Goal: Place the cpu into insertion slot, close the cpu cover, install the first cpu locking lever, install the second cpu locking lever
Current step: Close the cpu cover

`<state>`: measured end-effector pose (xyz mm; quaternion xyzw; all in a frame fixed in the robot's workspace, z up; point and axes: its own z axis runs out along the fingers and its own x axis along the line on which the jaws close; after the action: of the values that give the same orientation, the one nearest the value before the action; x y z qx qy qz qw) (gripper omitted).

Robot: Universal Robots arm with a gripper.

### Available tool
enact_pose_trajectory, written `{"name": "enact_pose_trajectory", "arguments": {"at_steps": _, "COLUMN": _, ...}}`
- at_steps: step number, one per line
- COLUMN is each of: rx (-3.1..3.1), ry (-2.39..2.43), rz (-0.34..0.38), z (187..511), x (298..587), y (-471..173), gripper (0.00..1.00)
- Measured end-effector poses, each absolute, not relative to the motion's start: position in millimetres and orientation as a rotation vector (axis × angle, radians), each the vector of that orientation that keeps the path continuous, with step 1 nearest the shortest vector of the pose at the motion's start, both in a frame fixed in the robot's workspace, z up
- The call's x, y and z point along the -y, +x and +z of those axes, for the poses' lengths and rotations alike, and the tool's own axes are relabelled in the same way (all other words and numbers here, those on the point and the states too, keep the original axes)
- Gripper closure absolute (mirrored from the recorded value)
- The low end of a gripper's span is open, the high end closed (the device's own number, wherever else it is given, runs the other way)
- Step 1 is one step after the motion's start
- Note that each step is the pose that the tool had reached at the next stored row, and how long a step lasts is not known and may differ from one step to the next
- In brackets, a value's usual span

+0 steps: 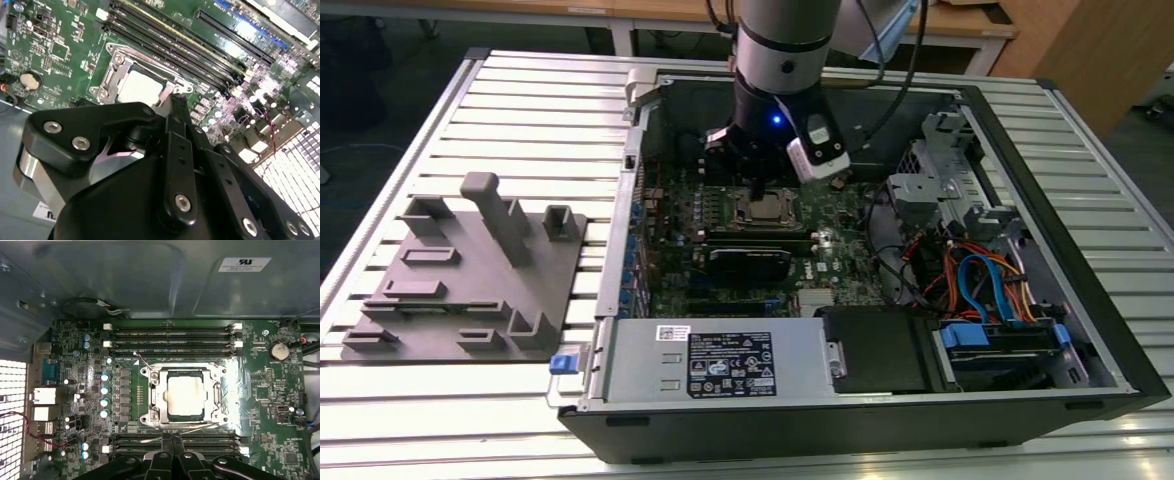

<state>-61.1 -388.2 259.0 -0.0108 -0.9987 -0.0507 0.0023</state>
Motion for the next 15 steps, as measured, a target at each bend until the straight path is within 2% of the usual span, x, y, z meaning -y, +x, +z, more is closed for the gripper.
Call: {"name": "enact_pose_trajectory", "arguments": {"at_steps": 15, "rx": 3.133, "ry": -0.034, "rz": -0.161, "z": 246.2, "x": 386.5, "y": -62.8, "gripper": 0.9}}
